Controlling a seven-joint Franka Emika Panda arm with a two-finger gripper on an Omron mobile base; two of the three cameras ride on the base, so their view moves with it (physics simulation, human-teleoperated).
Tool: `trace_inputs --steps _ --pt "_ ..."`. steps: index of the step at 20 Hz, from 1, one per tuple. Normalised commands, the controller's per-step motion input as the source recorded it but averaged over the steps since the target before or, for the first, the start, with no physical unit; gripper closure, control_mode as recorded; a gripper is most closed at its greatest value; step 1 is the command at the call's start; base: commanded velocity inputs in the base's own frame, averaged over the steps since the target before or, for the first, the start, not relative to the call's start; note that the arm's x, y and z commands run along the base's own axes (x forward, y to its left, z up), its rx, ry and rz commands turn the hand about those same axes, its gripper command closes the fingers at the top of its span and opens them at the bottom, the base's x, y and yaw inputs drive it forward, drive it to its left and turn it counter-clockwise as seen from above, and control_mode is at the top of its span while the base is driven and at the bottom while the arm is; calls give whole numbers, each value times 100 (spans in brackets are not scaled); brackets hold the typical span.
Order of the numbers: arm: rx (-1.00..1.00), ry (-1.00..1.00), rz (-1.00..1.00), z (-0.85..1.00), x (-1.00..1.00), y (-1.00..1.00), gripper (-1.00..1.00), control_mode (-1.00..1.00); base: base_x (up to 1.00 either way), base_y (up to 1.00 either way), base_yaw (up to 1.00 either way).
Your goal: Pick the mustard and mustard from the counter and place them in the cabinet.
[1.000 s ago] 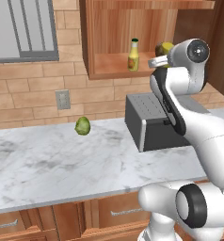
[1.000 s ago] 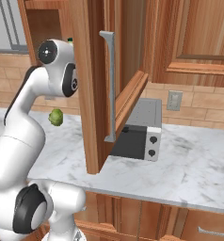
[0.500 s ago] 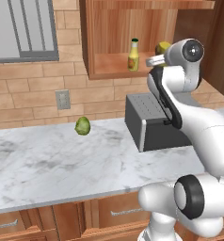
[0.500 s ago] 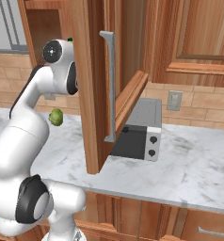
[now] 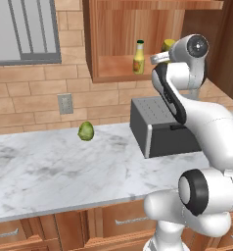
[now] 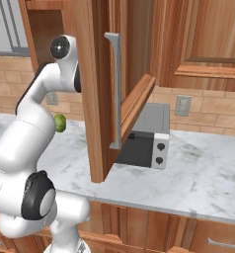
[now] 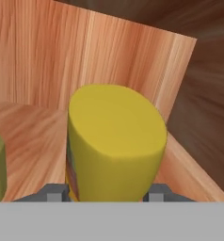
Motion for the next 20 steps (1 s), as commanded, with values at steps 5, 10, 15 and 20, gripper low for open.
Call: trace_inputs --steps 5,10,15,20 --pt "0 0 0 -7 30 -2 100 -100 0 0 0" --pt "0 0 0 -19 13 0 100 -100 0 0 0" --pt "0 0 0 -35 1 0 100 -100 0 0 0" --pt "0 0 0 -31 1 0 100 -100 0 0 0"
